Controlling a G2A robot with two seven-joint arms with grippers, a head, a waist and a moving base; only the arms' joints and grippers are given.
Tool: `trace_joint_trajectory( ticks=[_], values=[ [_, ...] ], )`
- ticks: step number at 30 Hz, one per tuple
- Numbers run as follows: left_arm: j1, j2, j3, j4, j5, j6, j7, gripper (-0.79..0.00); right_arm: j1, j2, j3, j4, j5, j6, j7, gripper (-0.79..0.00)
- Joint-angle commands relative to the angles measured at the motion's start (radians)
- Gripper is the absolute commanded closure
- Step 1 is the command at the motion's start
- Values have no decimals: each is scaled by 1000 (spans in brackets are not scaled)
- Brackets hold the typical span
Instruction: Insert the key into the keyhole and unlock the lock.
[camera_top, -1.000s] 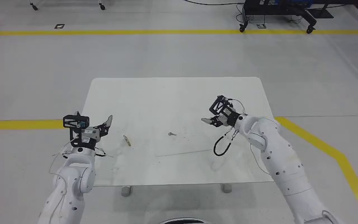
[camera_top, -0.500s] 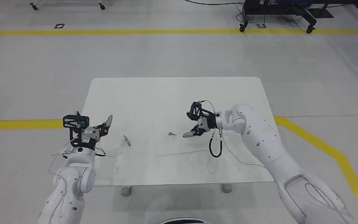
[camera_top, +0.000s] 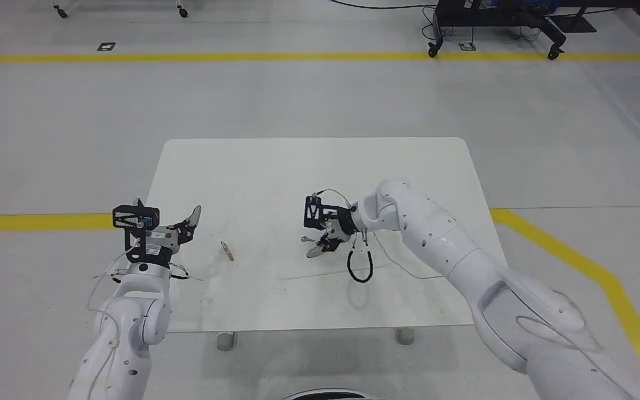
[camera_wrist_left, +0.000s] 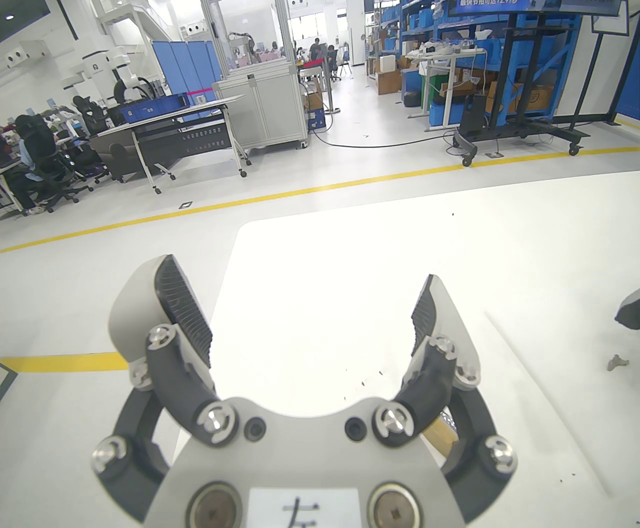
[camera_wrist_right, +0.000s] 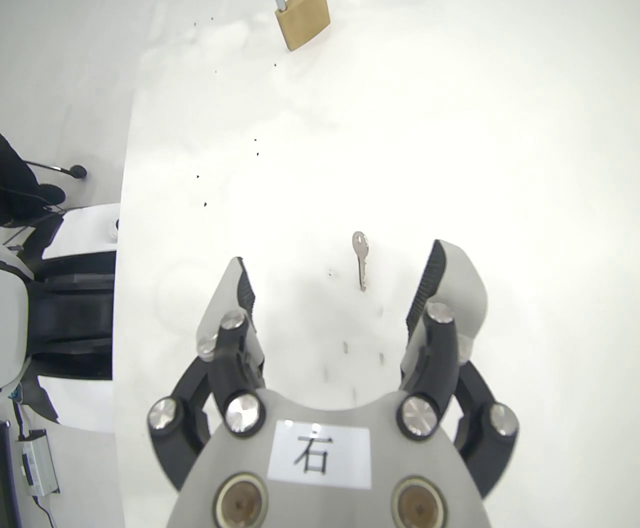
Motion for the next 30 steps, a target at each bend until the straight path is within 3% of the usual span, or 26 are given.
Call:
trace_joint_trajectory(
  ticks=[1, 18, 19, 22, 30],
  values=[
    [0, 0, 0, 0, 0, 0, 0, -785, 15, -14, -28, 21, -24, 0, -26, -339],
    [0, 0, 0, 0, 0, 0, 0, -785, 94, -98, -142, 174, -168, 0, -230, -256],
    [0, 0, 0, 0, 0, 0, 0, -785, 96, -102, -147, 178, -176, 0, -235, -234],
    [0, 0, 0, 0, 0, 0, 0, -785, 100, -112, -159, 193, -190, 0, -258, 0],
    [0, 0, 0, 0, 0, 0, 0, -785, 113, -120, -184, 226, -228, 0, -327, 0]
  ],
)
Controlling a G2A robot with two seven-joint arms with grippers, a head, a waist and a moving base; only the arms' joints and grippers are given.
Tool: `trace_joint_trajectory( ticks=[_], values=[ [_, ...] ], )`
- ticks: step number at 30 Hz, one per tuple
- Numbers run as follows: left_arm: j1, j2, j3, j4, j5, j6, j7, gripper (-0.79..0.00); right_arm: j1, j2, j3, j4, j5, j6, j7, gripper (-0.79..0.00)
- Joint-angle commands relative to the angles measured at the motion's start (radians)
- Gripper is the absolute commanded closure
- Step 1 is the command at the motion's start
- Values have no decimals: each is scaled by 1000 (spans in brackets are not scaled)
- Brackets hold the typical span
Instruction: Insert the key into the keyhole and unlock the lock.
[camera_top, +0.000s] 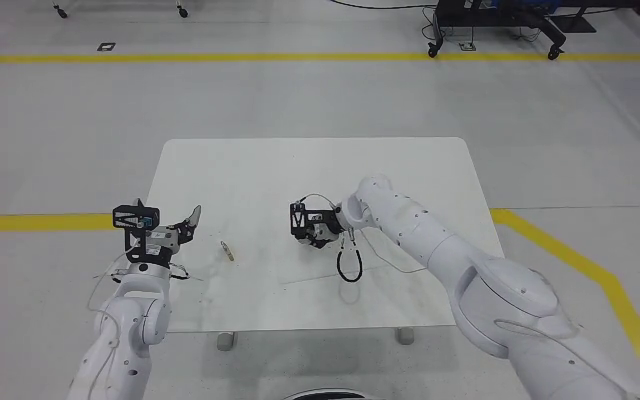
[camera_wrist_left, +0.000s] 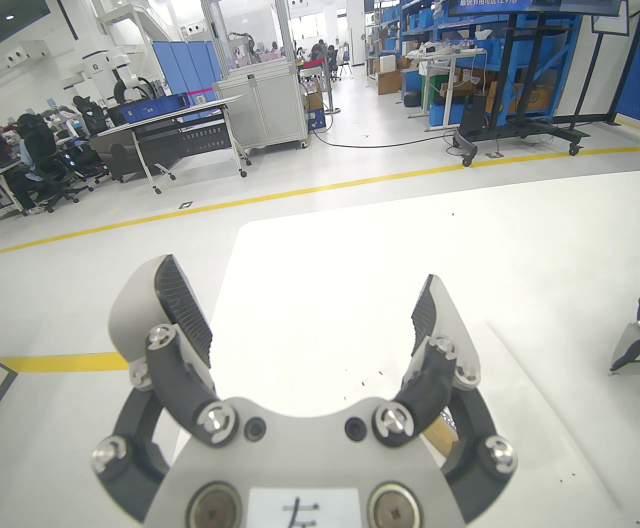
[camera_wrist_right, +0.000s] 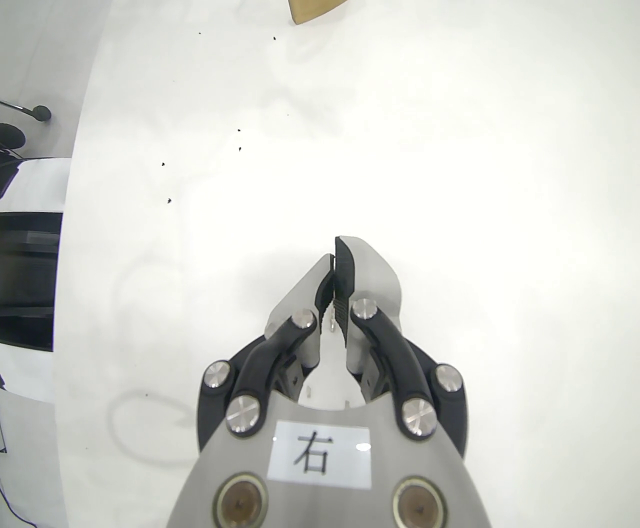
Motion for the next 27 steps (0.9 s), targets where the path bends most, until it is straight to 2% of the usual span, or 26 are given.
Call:
trace_joint_trajectory(
  ticks=[1, 5, 9, 14, 18, 22, 27],
  values=[
    [0, 0, 0, 0, 0, 0, 0, -785, 4, 1, 1, 9, -7, 0, -22, 0],
    [0, 0, 0, 0, 0, 0, 0, -785, 15, 8, 6, 22, -34, 4, -73, 0],
    [0, 0, 0, 0, 0, 0, 0, -785, 20, 24, 27, 13, -65, 58, -148, 0],
    [0, 0, 0, 0, 0, 0, 0, -785, 0, 68, 104, 15, -24, 117, -314, 0],
    [0, 0, 0, 0, 0, 0, 0, -785, -41, 123, 206, 16, 75, 113, -482, 0],
    [0, 0, 0, 0, 0, 0, 0, -785, -117, 194, 311, -27, 117, 89, -639, 0],
    [0, 0, 0, 0, 0, 0, 0, -785, -242, 296, 462, -143, 148, 0, -742, 0]
  ],
)
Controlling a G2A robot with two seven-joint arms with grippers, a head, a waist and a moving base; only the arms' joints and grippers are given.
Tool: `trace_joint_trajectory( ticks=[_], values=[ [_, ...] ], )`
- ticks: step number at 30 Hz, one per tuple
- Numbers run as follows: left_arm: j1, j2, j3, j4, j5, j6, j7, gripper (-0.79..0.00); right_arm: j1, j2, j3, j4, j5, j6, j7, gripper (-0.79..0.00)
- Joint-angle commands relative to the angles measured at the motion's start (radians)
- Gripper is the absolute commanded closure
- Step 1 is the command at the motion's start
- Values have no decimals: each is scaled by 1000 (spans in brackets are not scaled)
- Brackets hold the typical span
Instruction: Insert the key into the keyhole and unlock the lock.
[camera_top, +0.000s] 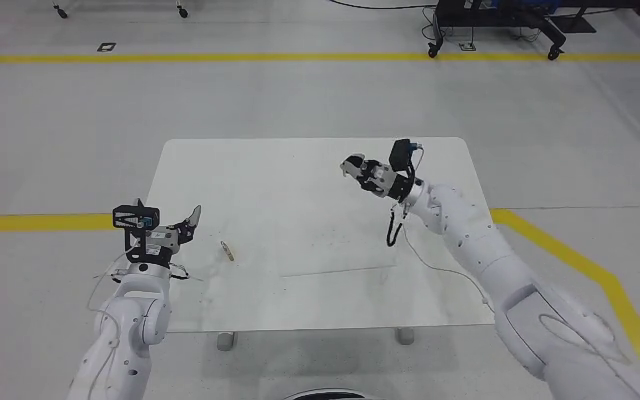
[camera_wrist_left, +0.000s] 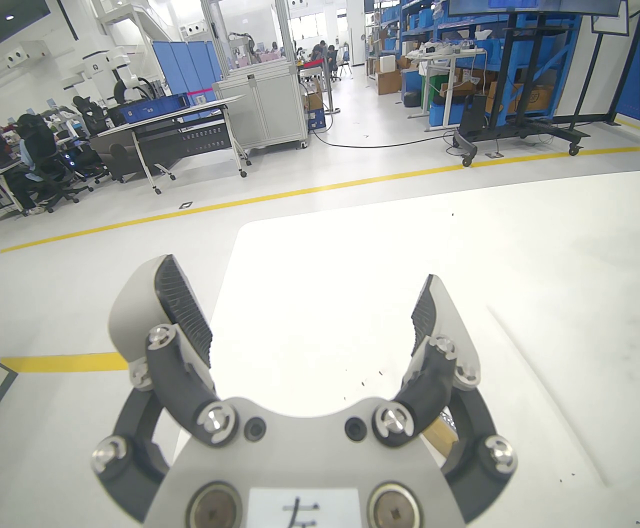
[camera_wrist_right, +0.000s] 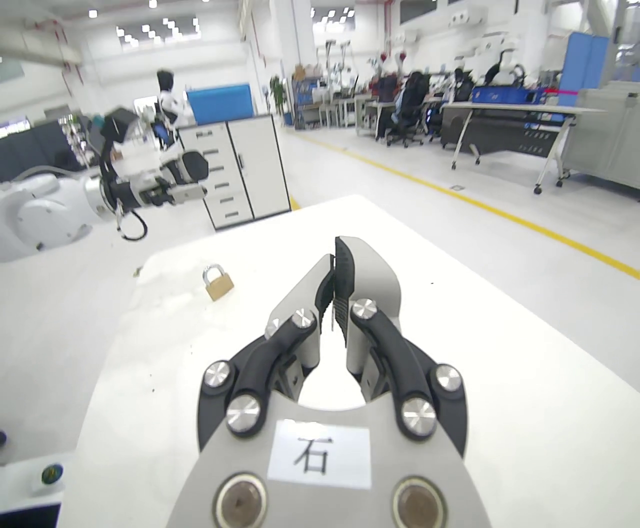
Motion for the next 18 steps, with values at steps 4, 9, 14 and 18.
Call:
trace_joint_trajectory(
  ticks=[4, 9, 14, 18],
  values=[
    [0, 0, 0, 0, 0, 0, 0, -785, -173, 106, 167, -193, 19, -28, -34, 0],
    [0, 0, 0, 0, 0, 0, 0, -785, -225, 132, 207, -254, 24, -28, -14, 0],
    [0, 0, 0, 0, 0, 0, 0, -785, -225, 132, 207, -254, 24, -28, -14, 0],
    [0, 0, 0, 0, 0, 0, 0, -785, -225, 132, 207, -254, 24, -28, -14, 0]
  ],
)
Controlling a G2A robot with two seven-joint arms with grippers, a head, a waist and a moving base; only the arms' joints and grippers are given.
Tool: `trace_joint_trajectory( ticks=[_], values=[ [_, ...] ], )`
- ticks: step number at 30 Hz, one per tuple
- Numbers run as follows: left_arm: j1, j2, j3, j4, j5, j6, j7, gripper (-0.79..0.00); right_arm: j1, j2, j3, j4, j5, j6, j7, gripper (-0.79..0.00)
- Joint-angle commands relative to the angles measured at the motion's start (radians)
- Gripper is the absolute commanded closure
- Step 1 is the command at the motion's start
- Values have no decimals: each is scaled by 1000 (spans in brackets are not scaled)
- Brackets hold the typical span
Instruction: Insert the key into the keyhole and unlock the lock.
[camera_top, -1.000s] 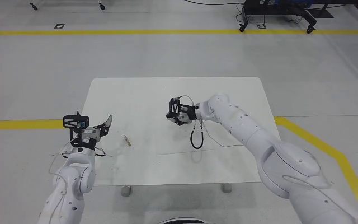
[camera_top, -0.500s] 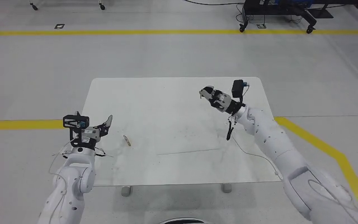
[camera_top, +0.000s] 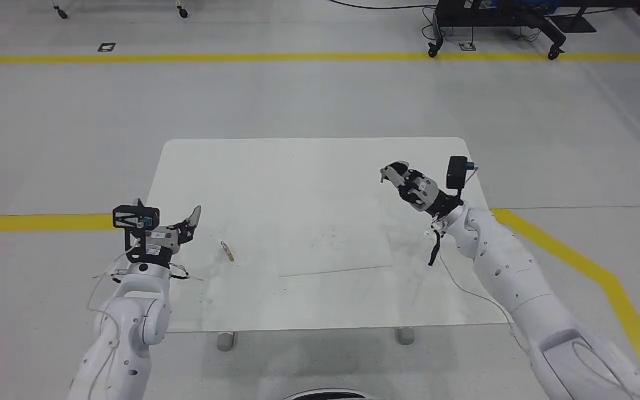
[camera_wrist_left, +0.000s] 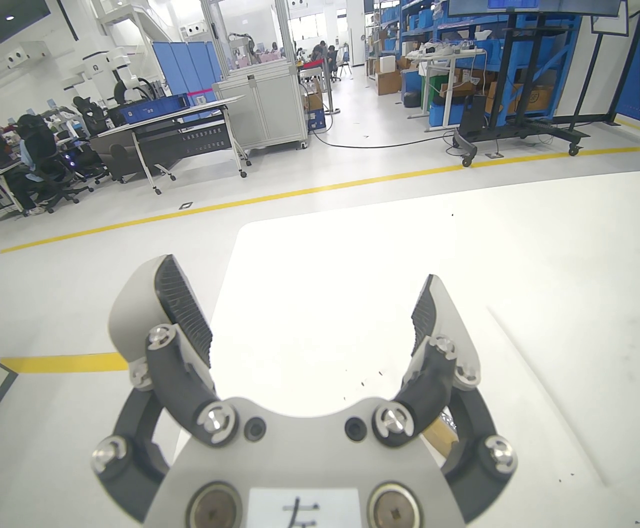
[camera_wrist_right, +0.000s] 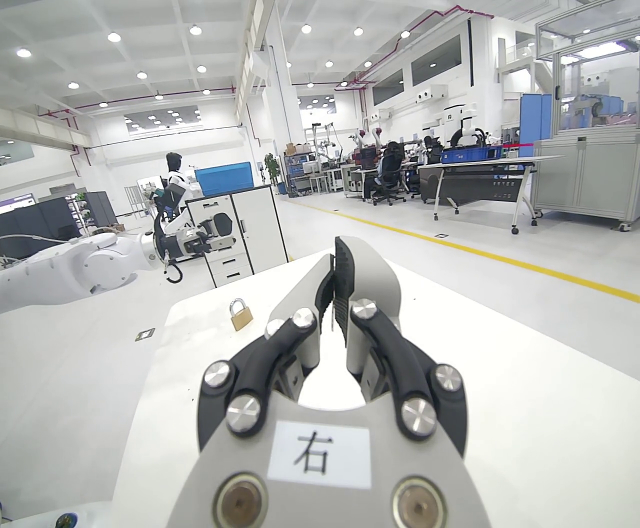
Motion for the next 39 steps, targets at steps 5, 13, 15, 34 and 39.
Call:
trace_joint_trajectory(
  ticks=[5, 13, 15, 34, 39],
  values=[
    [12, -7, 37, -33, -92, -74, 11, -785, -15, -33, -70, 3, 170, 0, 82, 0],
    [-82, -4, 75, -41, -682, -410, -389, -785, 32, -93, -187, 29, 475, 0, 181, 0],
    [-126, -1, 100, -14, -825, -478, -503, -785, 32, -104, -199, 24, 552, 0, 184, 0],
    [-293, 2, 221, 162, -1189, -526, -785, -785, 35, -127, -235, -38, 912, 0, 367, 0],
    [-279, -5, 246, 214, -1503, -556, -800, -785, -2, -135, -236, -98, 976, 81, 438, 0]
  ],
)
